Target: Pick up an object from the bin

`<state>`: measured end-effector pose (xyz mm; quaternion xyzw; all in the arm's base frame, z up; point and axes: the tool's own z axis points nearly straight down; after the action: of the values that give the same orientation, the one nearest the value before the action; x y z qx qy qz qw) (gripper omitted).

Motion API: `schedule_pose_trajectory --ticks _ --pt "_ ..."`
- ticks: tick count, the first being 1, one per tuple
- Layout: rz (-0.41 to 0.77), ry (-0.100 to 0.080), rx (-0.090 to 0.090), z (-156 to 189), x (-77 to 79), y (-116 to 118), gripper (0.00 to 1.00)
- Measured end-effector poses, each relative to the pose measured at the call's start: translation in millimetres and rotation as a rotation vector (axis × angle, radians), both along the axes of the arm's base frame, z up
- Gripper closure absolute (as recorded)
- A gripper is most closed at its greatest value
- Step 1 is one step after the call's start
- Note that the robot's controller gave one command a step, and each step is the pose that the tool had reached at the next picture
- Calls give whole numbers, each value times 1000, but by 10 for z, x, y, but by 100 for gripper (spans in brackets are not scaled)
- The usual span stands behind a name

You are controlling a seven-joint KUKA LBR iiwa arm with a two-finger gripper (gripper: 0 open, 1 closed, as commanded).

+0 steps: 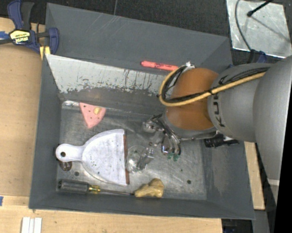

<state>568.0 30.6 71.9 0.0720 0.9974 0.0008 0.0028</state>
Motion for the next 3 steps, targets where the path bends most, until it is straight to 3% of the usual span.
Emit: schedule_pose_trajectory --ticks 1,3 --pt "102 -16 1 56 -64 -129 100" --pt "102 -13 1 89 -75 -130 100"
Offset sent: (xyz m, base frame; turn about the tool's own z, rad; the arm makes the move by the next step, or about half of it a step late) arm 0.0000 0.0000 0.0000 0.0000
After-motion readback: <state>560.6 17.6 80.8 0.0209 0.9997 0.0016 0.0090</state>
